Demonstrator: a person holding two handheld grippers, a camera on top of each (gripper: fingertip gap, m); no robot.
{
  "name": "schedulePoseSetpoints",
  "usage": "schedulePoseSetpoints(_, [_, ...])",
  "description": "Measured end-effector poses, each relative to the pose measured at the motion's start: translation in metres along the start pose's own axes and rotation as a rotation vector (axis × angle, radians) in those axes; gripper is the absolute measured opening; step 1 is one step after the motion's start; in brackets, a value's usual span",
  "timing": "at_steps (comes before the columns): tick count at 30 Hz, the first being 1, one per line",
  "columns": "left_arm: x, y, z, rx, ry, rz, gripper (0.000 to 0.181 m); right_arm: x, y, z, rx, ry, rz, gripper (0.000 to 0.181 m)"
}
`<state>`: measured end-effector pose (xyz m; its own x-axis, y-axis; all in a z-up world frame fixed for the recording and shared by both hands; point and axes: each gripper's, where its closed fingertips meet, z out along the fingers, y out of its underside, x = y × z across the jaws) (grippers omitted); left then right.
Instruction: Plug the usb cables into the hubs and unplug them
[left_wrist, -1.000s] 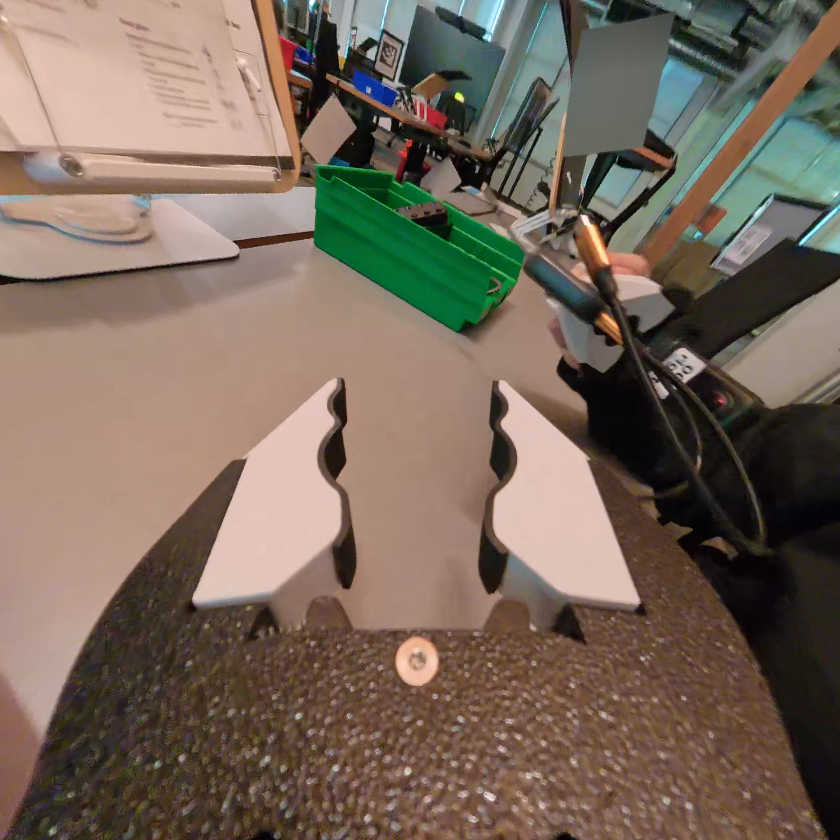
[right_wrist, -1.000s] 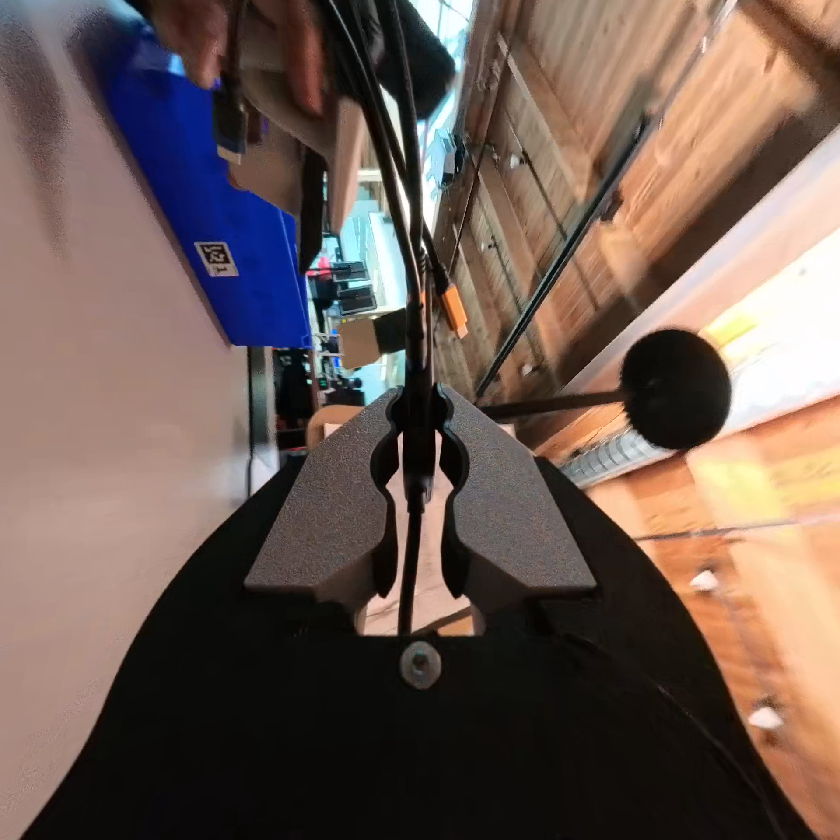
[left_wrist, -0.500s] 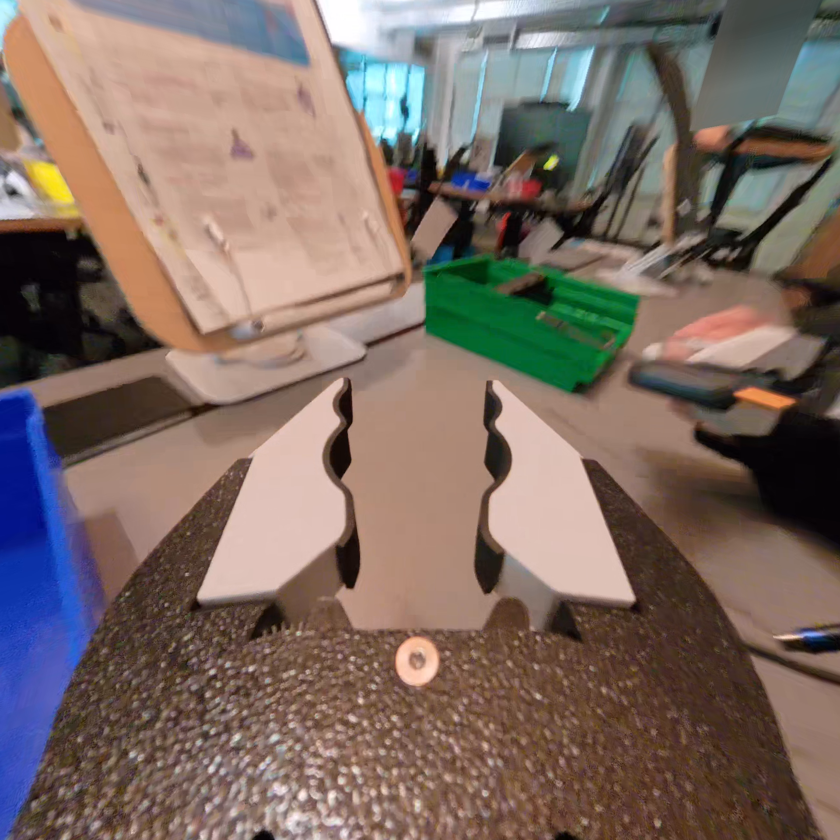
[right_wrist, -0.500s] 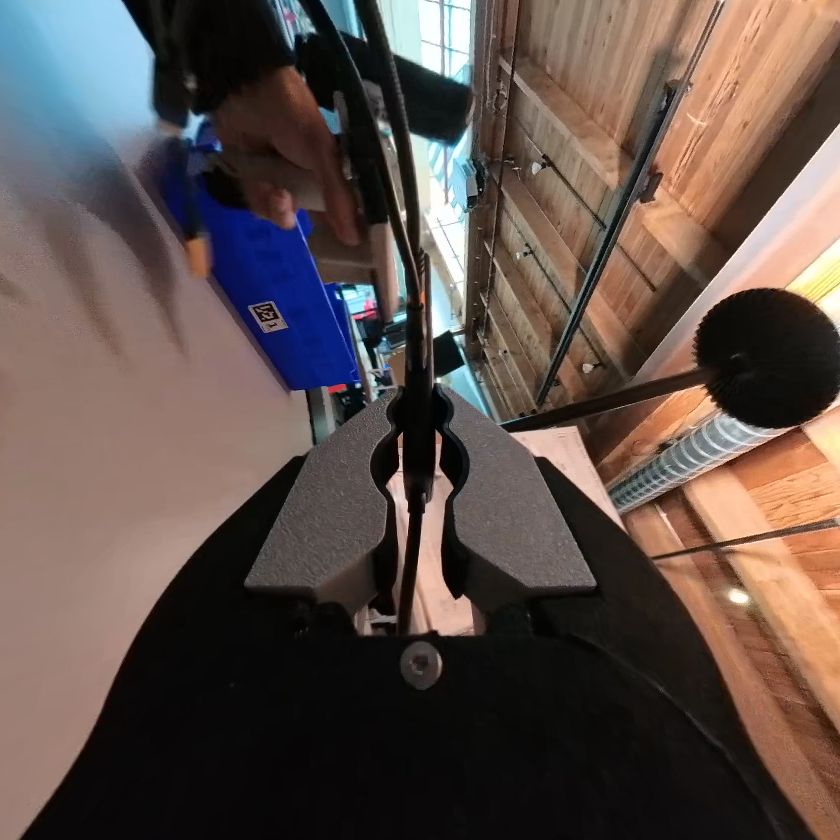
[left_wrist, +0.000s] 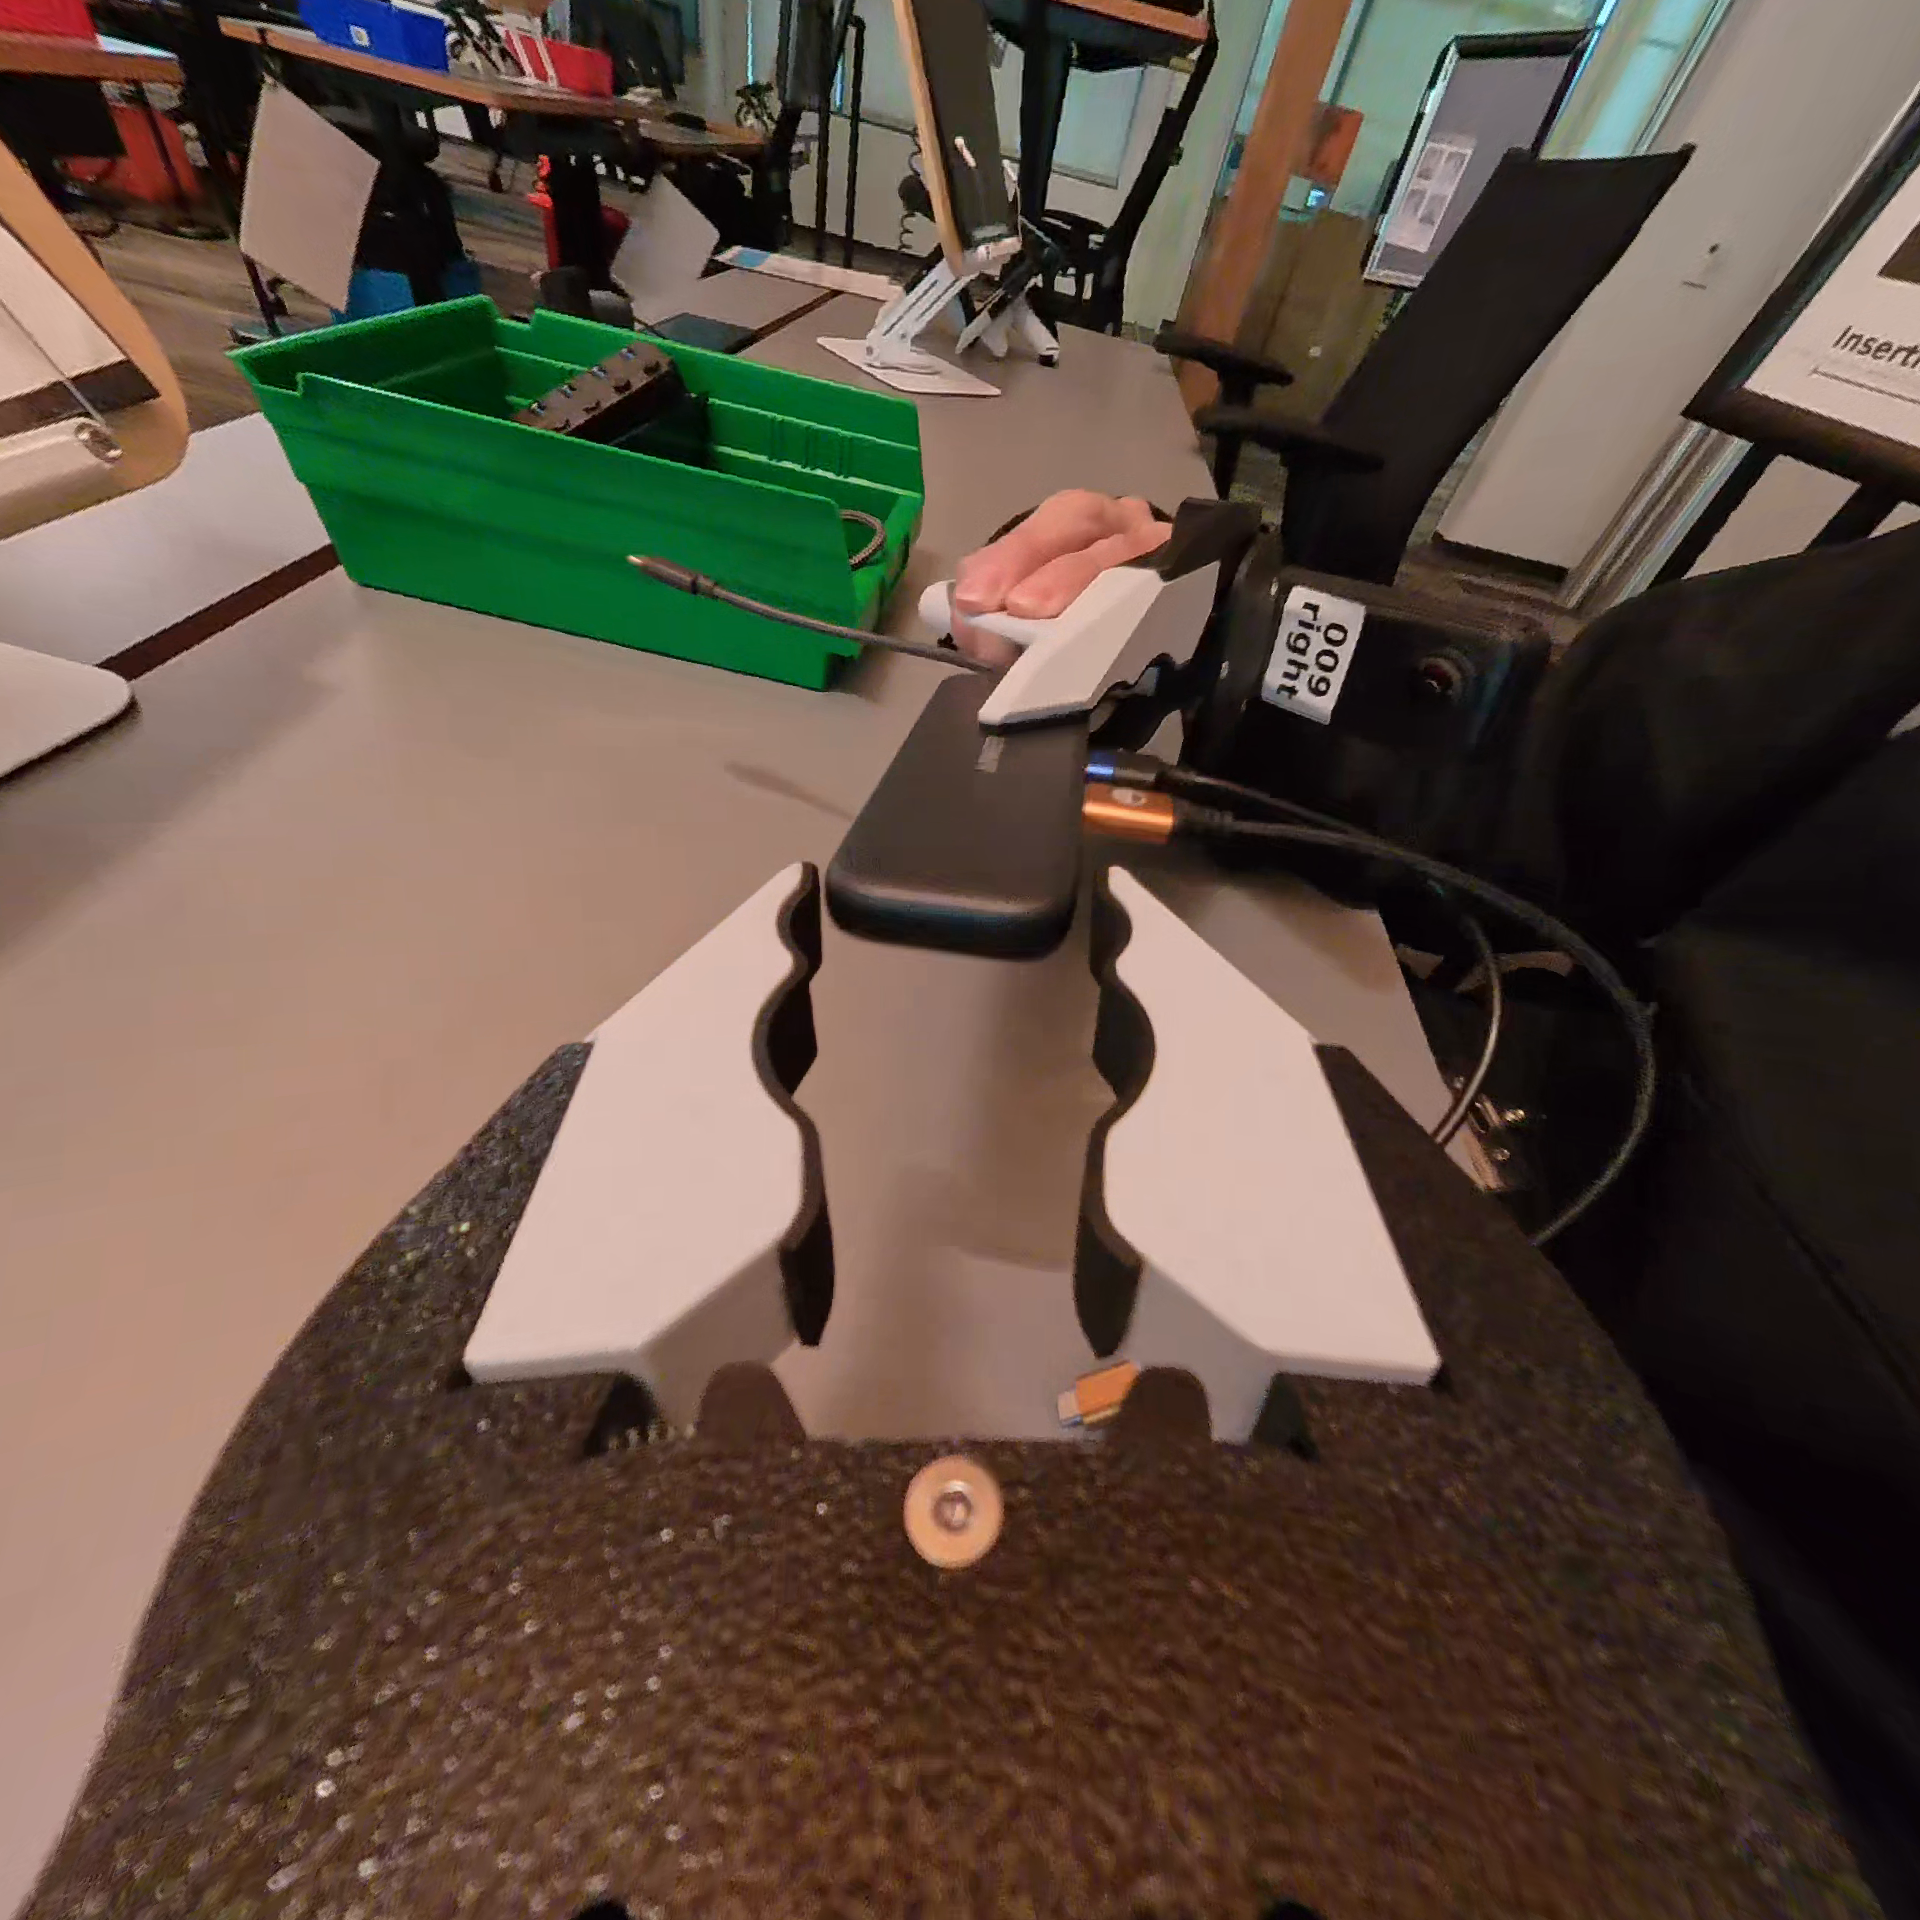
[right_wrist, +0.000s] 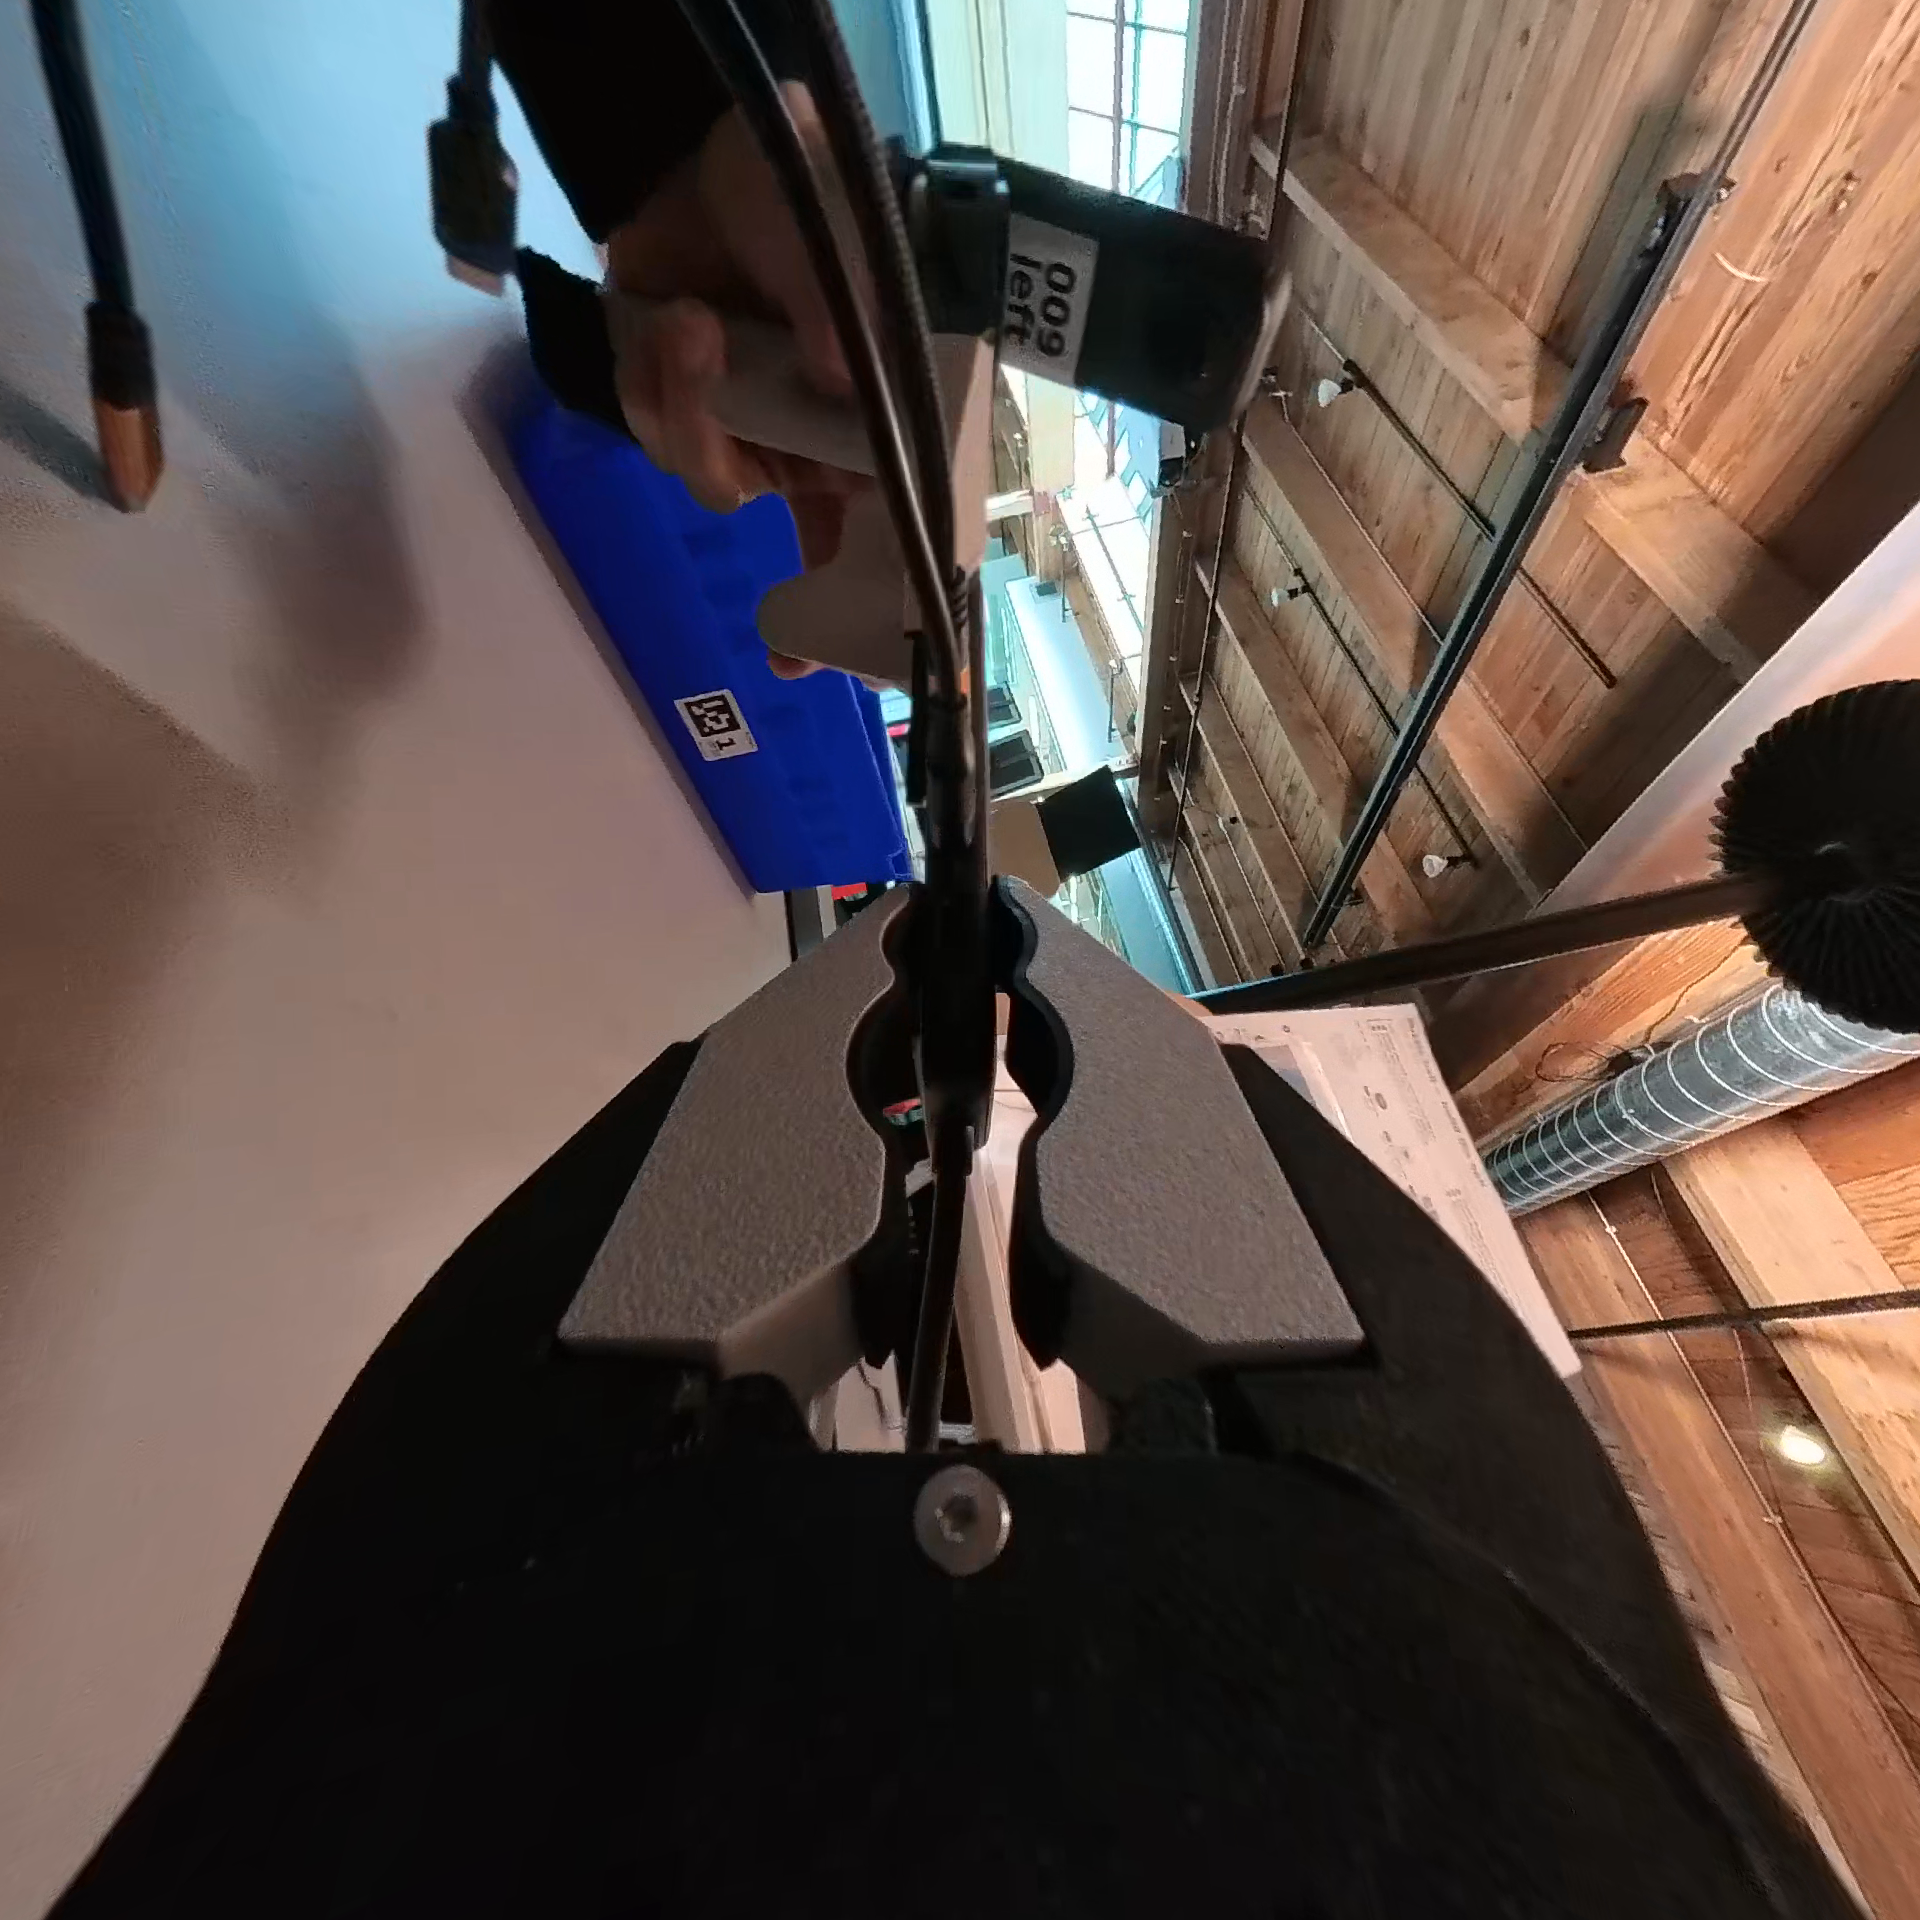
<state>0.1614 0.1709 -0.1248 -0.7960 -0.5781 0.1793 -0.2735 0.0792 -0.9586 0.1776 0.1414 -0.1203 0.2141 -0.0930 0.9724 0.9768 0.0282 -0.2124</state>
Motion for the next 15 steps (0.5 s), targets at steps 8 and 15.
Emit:
schedulePoseSetpoints(8, [-0.001, 0.007, 0.009, 0.005, 0.009, -0.054, 0.047, -0.006, 0.001, 0.002, -0.001, -0.019, -0.007, 0.010])
schedulePoseSetpoints(15, [-0.005, 0.009, 0.016, 0.016, -0.029, -0.072, 0.046, -0.008, 0.007, 0.002, -0.013, -0.033, 0.008, 0.009])
